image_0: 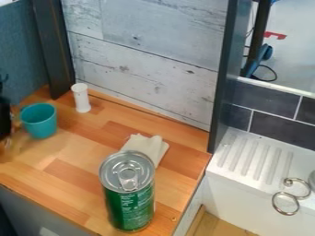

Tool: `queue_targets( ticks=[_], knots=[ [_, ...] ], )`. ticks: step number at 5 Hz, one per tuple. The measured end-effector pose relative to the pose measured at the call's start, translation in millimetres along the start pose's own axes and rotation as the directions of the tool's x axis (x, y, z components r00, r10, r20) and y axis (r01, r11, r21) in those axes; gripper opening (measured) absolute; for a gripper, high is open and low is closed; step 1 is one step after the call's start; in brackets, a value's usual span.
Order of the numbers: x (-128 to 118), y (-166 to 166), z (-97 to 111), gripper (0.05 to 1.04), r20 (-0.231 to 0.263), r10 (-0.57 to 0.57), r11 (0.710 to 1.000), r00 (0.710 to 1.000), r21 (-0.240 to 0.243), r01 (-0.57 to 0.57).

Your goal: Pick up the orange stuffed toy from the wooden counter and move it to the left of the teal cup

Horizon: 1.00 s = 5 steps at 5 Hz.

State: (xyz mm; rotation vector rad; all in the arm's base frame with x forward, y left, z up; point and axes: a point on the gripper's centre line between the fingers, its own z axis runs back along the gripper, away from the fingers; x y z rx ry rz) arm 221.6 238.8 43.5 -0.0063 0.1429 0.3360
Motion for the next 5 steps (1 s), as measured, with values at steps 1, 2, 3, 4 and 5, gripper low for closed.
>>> queue_targets(
  ticks=[1,2,3,4,5],
  knots=[
    [-10,-9,12,1.002,0.051,-0.005,1.000,0.999,-0.009,0.006],
    [-28,-21,33,1.002,0.100,-0.022,1.000,0.995,-0.003,0.022],
    [-32,-50,49,1.002,0.127,-0.112,0.993,0.986,0.040,0.108],
    [-25,-74,55,1.002,0.141,-0.199,0.980,0.970,0.061,0.192],
    [-16,-92,68,1.002,0.139,-0.266,0.962,0.954,0.094,0.255]
  ],
)
